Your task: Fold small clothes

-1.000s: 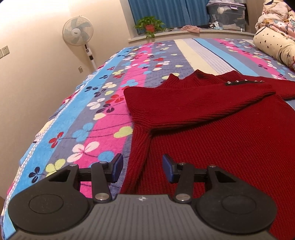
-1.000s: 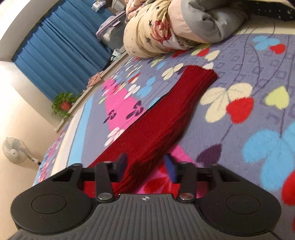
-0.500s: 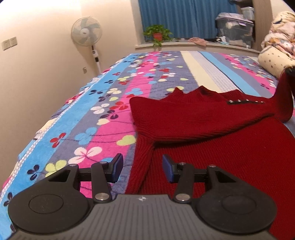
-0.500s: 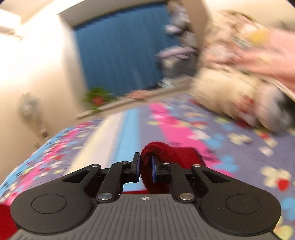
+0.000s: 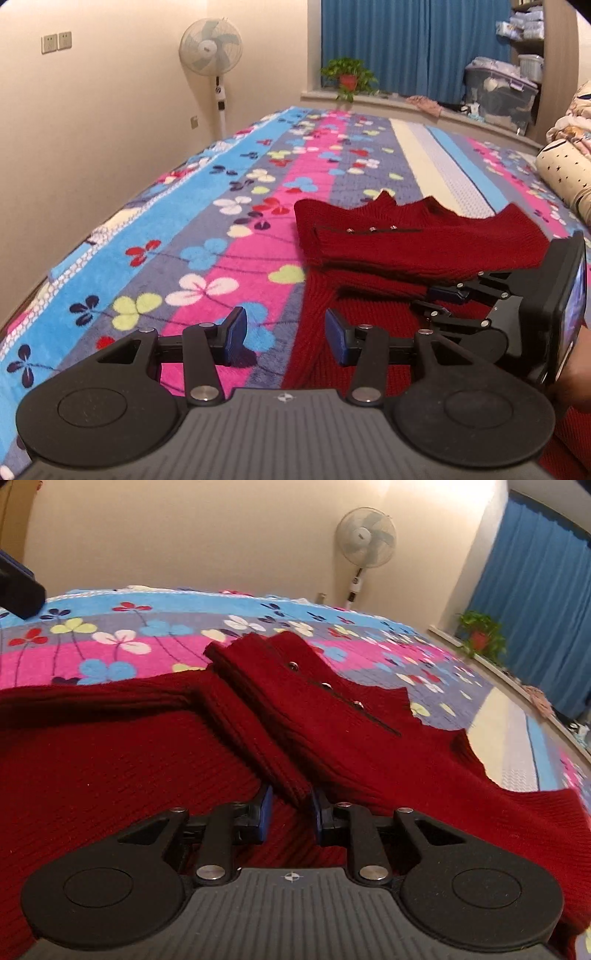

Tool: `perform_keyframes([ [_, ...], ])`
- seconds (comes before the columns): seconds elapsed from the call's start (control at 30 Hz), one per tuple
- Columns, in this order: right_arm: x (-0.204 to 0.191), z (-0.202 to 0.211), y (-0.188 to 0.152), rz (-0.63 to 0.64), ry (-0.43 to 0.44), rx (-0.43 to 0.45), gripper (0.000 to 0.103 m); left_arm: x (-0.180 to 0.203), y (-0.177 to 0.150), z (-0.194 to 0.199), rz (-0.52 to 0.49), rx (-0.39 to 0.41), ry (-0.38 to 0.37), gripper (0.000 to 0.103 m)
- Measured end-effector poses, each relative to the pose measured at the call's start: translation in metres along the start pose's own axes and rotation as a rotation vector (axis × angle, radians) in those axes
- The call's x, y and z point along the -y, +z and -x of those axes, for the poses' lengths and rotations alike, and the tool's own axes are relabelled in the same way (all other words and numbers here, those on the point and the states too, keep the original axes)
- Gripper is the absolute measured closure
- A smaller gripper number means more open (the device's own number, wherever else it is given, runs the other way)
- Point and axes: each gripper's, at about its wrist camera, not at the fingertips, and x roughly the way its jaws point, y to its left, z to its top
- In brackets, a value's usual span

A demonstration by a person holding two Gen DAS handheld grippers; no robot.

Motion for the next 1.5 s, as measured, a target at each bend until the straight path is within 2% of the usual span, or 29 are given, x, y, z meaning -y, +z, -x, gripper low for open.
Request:
perform_keyframes([
  [0.07, 0.005, 0.006, 0.006, -0.026, 0.005, -0.019, 0.08, -0.007, 0.0, -0.001, 0.015, -0.006, 0.002, 0.051],
  [0.2, 0.018, 0.037, -0.009, -0.08, -0.018, -0.029, 0.075, -0.021, -0.003, -0.008, 0.067, -0.064, -0.022, 0.051],
  [0.37, 0.054, 0.1, -0.066, -0.097, -0.099, -0.159, 0.074, -0.02, -0.006, -0.006, 0.062, -0.074, -0.066, 0.051],
  [0.5, 0.087, 0.181, -0.11, -0.148, -0.153, -0.216, 0.067, -0.011, -0.011, 0.005, 0.017, -0.064, -0.092, 0.049],
  [0.57, 0.103, 0.221, -0.126, -0.22, -0.189, -0.221, 0.063, -0.006, -0.015, 0.011, -0.01, -0.063, -0.095, 0.049],
  [0.67, 0.122, 0.272, -0.143, -0.358, -0.227, -0.181, 0.058, -0.001, -0.024, 0.023, -0.067, -0.057, -0.094, 0.049],
  [0.8, 0.133, 0.311, -0.175, -0.474, -0.25, -0.153, 0.049, -0.004, -0.045, 0.047, -0.112, -0.07, -0.093, 0.046],
  [0.9, 0.136, 0.321, -0.205, -0.546, -0.238, -0.157, 0.047, -0.017, -0.063, 0.06, -0.061, -0.13, -0.114, 0.044],
  [1.03, 0.144, 0.323, -0.242, -0.686, -0.177, -0.196, 0.047, -0.029, -0.094, 0.07, 0.019, -0.222, -0.123, 0.044],
  [1.13, 0.143, 0.319, -0.257, -0.688, -0.142, -0.246, 0.045, -0.034, -0.115, 0.075, 0.064, -0.265, -0.119, 0.044],
  [1.23, 0.141, 0.307, -0.263, -0.674, -0.118, -0.324, 0.041, -0.036, -0.127, 0.075, 0.111, -0.309, -0.102, 0.042],
  [1.3, 0.136, 0.295, -0.265, -0.639, -0.115, -0.386, 0.039, -0.034, -0.133, 0.068, 0.105, -0.353, -0.059, 0.042],
  [1.33, 0.133, 0.294, -0.263, -0.629, -0.117, -0.392, 0.035, -0.033, -0.135, 0.064, 0.105, -0.375, -0.053, 0.042],
  [1.4, 0.131, 0.289, -0.258, -0.613, -0.121, -0.397, 0.034, -0.03, -0.141, 0.056, 0.113, -0.425, -0.084, 0.042],
  [1.5, 0.133, 0.286, -0.257, -0.643, -0.118, -0.402, 0.035, -0.023, -0.145, 0.054, 0.067, -0.425, -0.086, 0.042],
])
